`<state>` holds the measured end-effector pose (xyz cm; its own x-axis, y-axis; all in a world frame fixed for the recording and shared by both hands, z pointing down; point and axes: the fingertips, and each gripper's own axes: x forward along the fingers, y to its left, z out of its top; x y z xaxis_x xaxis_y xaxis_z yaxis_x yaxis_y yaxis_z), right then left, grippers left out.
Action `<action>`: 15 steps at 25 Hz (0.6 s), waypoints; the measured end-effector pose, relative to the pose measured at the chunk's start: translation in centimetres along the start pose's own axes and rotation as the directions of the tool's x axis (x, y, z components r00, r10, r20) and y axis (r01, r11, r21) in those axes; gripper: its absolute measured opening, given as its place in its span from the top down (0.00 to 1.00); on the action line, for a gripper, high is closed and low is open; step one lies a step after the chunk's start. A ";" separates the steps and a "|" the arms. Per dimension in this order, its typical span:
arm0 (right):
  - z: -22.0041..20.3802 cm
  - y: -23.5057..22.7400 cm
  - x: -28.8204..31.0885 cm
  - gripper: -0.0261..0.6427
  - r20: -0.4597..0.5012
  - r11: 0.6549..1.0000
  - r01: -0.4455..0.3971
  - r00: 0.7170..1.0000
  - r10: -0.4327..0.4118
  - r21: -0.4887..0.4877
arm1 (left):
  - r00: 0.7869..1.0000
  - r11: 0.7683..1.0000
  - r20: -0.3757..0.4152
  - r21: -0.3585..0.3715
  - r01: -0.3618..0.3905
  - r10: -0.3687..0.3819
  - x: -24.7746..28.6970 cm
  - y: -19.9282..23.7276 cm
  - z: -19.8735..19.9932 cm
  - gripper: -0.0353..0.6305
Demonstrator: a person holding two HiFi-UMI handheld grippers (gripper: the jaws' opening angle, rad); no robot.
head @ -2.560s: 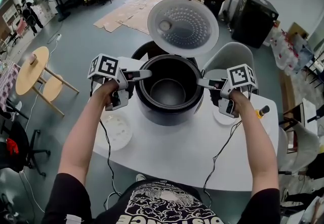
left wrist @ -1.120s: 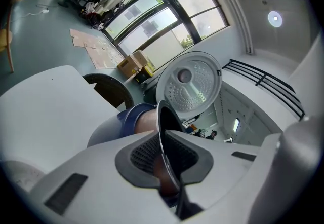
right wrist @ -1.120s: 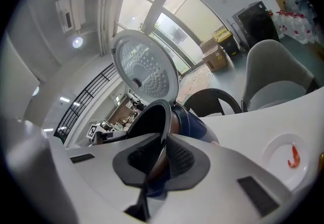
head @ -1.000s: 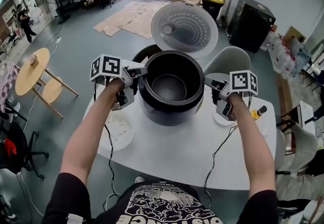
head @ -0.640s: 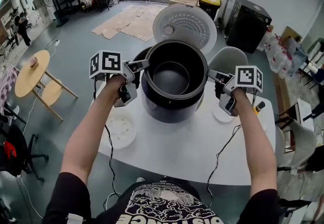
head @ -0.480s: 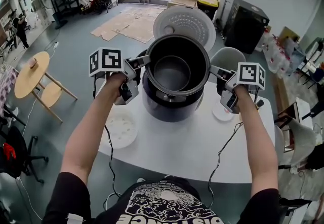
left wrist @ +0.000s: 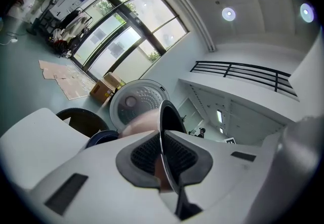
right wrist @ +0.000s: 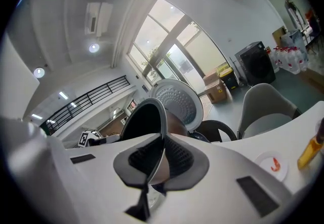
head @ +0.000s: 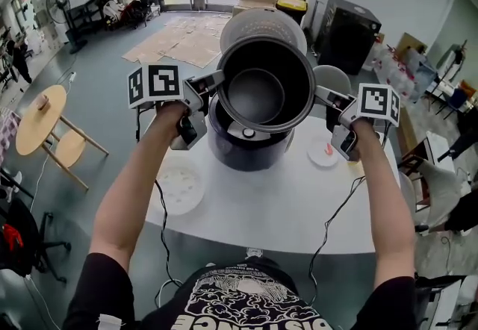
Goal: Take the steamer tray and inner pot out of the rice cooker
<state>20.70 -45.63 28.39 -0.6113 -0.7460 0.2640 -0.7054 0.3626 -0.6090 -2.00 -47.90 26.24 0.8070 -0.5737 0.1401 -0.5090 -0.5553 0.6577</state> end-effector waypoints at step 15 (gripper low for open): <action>-5.7 3.2 -14.2 0.91 0.147 0.985 0.172 0.974 -0.172 0.016 | 0.977 0.983 -0.122 0.021 0.180 -0.176 -1.9 -8.5 -7.3 0.90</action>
<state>25.07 -30.70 26.91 -0.4211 -0.8712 0.2522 -0.7940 0.2197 -0.5668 2.97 -37.66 25.78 0.9146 -0.3888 0.1116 -0.3615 -0.6618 0.6567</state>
